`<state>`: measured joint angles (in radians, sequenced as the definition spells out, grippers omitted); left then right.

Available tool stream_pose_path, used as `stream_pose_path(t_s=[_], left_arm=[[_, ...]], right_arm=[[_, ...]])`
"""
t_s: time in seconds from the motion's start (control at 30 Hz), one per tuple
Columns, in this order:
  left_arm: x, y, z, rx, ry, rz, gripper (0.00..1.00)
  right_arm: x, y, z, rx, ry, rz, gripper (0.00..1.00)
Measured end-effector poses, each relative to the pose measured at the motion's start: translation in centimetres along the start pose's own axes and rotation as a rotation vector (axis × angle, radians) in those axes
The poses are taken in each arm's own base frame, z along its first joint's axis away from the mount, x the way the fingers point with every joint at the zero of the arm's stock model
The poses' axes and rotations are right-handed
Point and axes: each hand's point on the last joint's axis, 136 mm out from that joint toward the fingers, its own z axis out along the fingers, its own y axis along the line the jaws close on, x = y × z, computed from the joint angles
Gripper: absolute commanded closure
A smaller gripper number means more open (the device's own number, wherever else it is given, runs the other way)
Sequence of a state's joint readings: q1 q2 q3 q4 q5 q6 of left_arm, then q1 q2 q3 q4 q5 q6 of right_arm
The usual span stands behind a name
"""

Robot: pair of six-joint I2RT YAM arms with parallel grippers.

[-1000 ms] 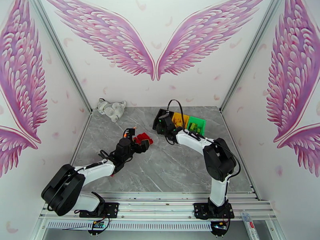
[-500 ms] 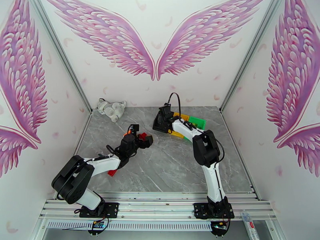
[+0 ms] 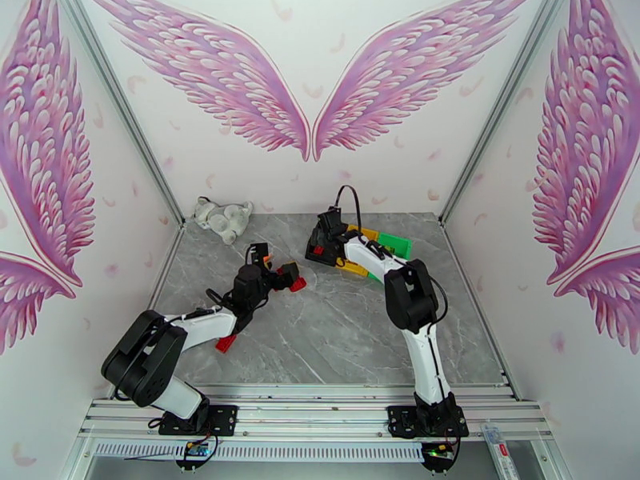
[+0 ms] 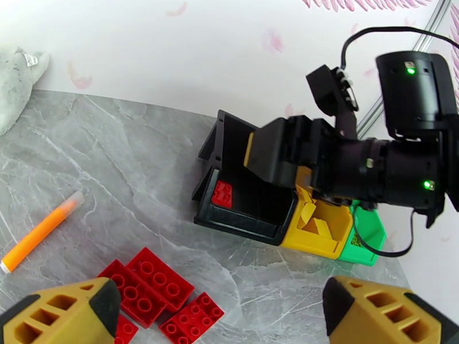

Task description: Sort the legos into containers by color

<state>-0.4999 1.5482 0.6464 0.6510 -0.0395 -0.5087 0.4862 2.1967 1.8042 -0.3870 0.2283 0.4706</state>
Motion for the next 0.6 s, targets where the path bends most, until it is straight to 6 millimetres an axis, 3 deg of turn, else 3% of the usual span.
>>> stream_pose_path(t_s=[0.27,0.4,0.6], left_arm=[[0.0,1.4,-1.7,-0.039,-0.020,-0.023,0.01],[-0.3,2.3,-2.8,-0.067,-0.040,-0.031,0.01],[-0.8,3.8,-5.2,-0.110,-0.074,-0.044,0.01]], right_arm=[[2.0,3.6,-4.7,-0.097,-0.023,-0.086,0.08],[4.5,4.9,-5.2,-0.136,0.001,-0.134,0.05],[9.8,6.3,-5.0,-0.184,0.091,-0.212,0.02]])
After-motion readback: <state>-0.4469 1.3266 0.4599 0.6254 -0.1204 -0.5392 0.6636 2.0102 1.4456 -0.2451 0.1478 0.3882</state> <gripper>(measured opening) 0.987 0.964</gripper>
